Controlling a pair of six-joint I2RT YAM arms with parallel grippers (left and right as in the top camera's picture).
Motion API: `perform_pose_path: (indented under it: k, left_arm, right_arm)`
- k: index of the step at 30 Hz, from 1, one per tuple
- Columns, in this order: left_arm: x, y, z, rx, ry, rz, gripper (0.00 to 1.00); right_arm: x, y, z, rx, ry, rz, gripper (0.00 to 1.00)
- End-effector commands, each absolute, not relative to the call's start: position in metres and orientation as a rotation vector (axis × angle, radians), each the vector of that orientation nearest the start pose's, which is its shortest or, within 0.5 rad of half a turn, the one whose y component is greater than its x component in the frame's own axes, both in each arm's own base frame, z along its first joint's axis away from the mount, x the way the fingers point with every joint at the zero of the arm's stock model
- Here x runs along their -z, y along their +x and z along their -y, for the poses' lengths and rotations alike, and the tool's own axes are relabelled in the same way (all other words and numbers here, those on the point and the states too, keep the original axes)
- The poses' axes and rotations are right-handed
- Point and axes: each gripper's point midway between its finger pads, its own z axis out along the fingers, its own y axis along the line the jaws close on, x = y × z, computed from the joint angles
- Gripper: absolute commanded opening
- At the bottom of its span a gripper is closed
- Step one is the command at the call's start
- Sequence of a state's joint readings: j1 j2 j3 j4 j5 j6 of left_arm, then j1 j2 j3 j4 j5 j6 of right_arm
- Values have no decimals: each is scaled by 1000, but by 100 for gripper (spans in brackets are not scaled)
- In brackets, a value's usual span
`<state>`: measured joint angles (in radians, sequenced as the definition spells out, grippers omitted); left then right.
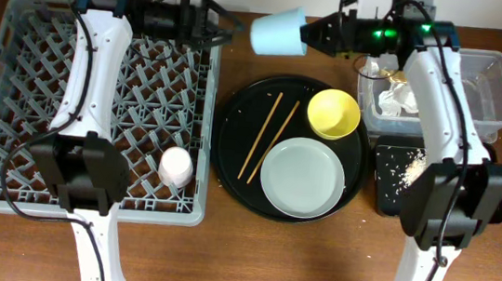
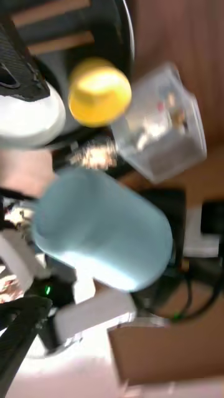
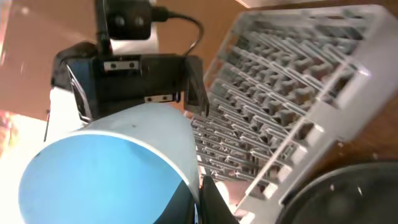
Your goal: Sort waste into correct bins and load items into the dishwasher rack
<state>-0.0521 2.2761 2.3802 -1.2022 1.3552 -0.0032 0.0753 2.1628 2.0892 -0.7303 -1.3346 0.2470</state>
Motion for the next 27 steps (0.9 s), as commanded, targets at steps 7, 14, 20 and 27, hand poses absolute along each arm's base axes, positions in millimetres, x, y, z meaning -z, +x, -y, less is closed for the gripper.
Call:
perform_pose_path:
  k: [7, 14, 20, 27]
  left_arm:
    - [-344, 442, 213, 1955, 659, -1896, 91]
    - [-344, 438, 221, 1970, 671, -1902, 75]
    - [-342, 442, 220, 1936, 683, -1901, 67]
    - [-328, 462, 203, 1773, 646, -1964, 67]
  right_arm:
    - [-313, 483, -248, -1718, -516, -2048, 4]
    - [-306, 496, -252, -1625, -448, -2084, 4]
    - [-302, 492, -255, -1626, -451, -2102, 42]
    - [-297, 490, -255, -1625, -447, -2123, 46]
